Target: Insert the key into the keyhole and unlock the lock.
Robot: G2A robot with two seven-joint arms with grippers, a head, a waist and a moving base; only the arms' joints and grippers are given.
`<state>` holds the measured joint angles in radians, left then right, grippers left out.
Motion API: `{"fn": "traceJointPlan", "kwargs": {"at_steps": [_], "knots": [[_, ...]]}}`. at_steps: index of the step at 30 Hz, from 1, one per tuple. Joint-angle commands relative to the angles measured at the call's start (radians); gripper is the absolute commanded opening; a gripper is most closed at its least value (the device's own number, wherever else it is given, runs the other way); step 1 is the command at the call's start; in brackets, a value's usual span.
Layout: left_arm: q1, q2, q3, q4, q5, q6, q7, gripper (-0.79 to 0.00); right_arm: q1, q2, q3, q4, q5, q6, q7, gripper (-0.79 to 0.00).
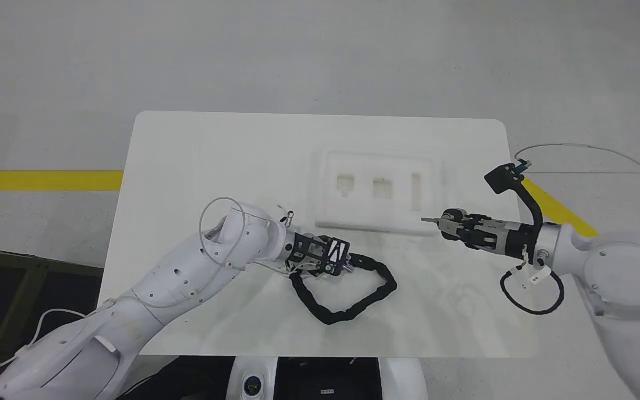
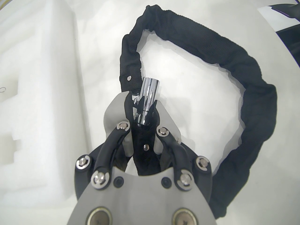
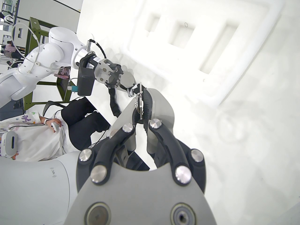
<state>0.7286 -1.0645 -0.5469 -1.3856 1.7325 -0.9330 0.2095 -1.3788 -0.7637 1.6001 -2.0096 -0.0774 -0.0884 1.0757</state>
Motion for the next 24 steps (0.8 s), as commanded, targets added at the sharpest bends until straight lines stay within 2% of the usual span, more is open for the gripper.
{"fn": "traceJointPlan", "kwargs": {"at_steps": [1,7,13,17,24], "knots": [[-0.001,-0.003,-0.003,0.005,-0.009,-0.002,-0.011,-0.785,0.0,0.0,0.0,0.0,0.0,0.0,0.0,-0.785],[-0.005,-0.012,-0.015,0.012,-0.047,-0.009,-0.023,-0.785,0.0,0.0,0.0,0.0,0.0,0.0,0.0,-0.785],[0.004,-0.011,-0.059,0.049,-0.125,-0.009,0.034,-0.785,0.0,0.0,0.0,0.0,0.0,0.0,0.0,-0.785],[0.017,0.0,-0.101,0.073,-0.159,-0.011,0.119,-0.785,0.0,0.0,0.0,0.0,0.0,0.0,0.0,-0.785],[0.051,0.021,-0.164,0.132,-0.169,0.001,0.345,-0.785,-0.005,-0.003,-0.029,-0.019,0.015,-0.018,-0.011,-0.785]]}}
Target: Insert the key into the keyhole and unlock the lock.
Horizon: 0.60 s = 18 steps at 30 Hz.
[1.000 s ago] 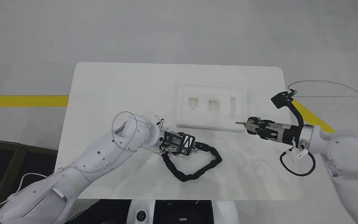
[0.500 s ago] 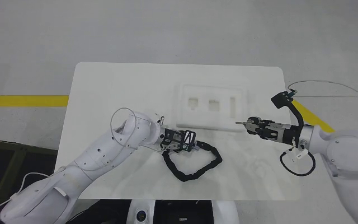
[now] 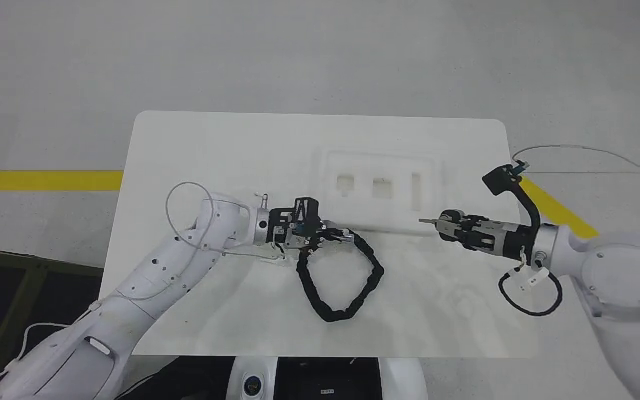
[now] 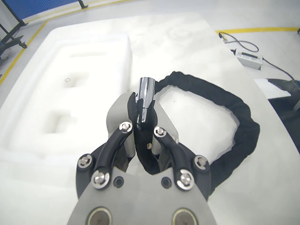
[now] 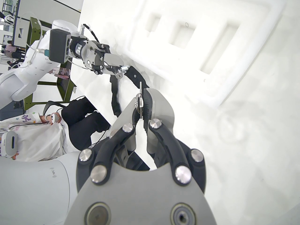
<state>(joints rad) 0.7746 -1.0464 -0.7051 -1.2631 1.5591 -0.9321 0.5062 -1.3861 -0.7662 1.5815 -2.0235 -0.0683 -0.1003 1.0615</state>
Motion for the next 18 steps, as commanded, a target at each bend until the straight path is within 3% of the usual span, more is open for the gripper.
{"fn": "traceJointPlan", "kwargs": {"at_steps": [1,10,18], "knots": [[0.009,0.004,-0.008,0.015,0.008,-0.002,0.081,-0.785,0.006,-0.001,-0.021,-0.01,0.013,-0.01,0.01,-0.785],[0.006,-0.006,0.013,0.072,0.065,0.03,0.352,-0.785,0.108,-0.018,-0.193,-0.031,0.058,0.006,0.042,-0.785],[-0.01,-0.024,0.048,0.124,0.093,0.106,0.488,-0.785,0.179,-0.031,-0.268,-0.04,0.059,0.06,0.024,-0.785]]}}
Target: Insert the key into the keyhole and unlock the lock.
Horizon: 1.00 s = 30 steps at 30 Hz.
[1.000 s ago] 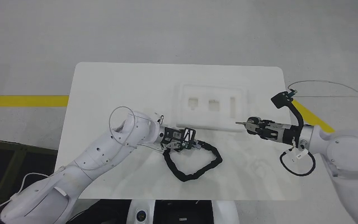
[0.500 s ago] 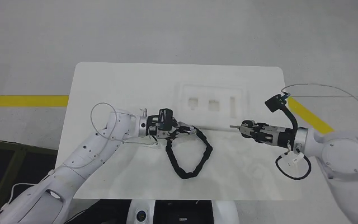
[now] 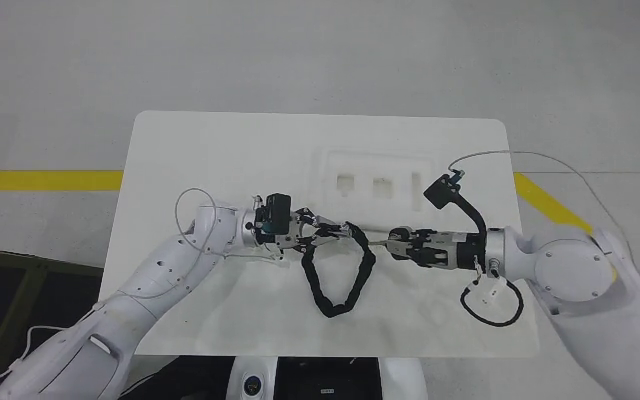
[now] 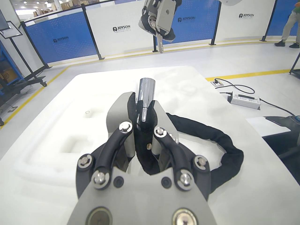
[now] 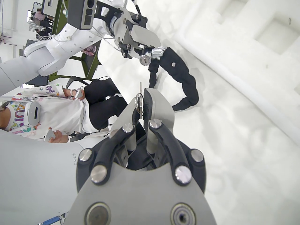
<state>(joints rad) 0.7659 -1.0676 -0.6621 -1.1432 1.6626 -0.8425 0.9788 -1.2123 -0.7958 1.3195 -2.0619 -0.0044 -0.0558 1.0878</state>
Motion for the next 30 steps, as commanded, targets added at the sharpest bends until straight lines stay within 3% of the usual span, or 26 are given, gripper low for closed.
{"fn": "traceJointPlan", "kwargs": {"at_steps": [1,7,21,30], "knots": [[-0.002,-0.005,0.01,0.007,-0.018,0.026,0.024,-0.785,0.01,-0.002,-0.011,-0.007,-0.015,0.032,-0.006,-0.785],[-0.013,-0.015,0.042,0.027,-0.082,0.055,0.054,-0.785,0.032,-0.01,-0.055,-0.037,-0.044,0.116,-0.04,-0.785],[-0.017,-0.016,0.048,0.034,-0.102,0.054,0.053,-0.785,0.033,-0.01,-0.057,-0.037,-0.045,0.119,-0.042,-0.785],[0.028,-0.021,0.025,-0.03,-0.154,0.069,-0.015,-0.785,0.024,-0.018,-0.101,0.019,-0.057,0.126,-0.075,-0.785]]}}
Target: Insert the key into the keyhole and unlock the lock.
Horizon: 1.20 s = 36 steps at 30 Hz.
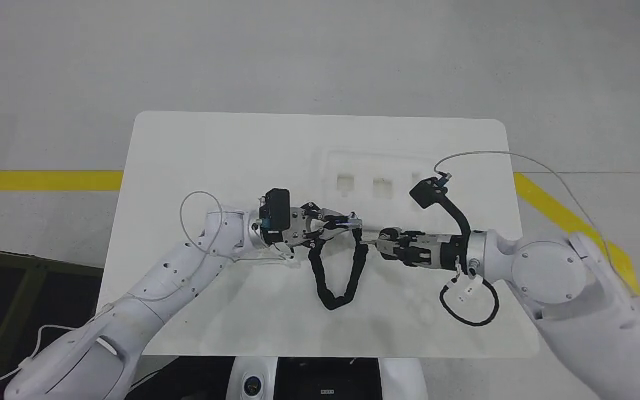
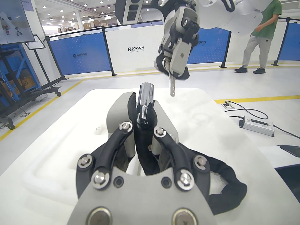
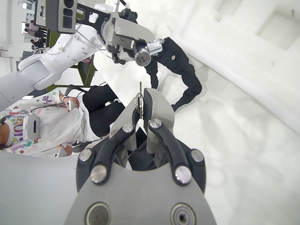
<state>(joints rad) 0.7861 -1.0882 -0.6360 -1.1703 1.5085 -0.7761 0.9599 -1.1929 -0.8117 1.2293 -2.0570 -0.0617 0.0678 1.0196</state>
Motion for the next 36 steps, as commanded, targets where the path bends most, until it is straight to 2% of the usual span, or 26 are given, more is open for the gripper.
{"fn": "traceJointPlan", "kwargs": {"at_steps": [1,12,21,36], "knots": [[0.014,-0.001,-0.002,-0.005,-0.002,0.005,0.007,-0.785,0.009,-0.005,-0.02,0.026,0.0,0.005,-0.013,-0.785],[0.046,-0.008,-0.006,-0.015,0.02,0.0,0.02,-0.785,0.072,-0.024,-0.077,0.073,-0.017,0.007,-0.06,-0.785],[0.048,-0.019,-0.01,0.005,0.025,0.004,0.008,-0.785,0.053,-0.023,-0.054,0.031,-0.024,0.004,-0.053,-0.785],[0.046,-0.037,-0.017,0.03,0.019,-0.012,0.023,-0.785,0.053,-0.03,-0.051,0.051,-0.026,-0.007,-0.062,-0.785]]}}
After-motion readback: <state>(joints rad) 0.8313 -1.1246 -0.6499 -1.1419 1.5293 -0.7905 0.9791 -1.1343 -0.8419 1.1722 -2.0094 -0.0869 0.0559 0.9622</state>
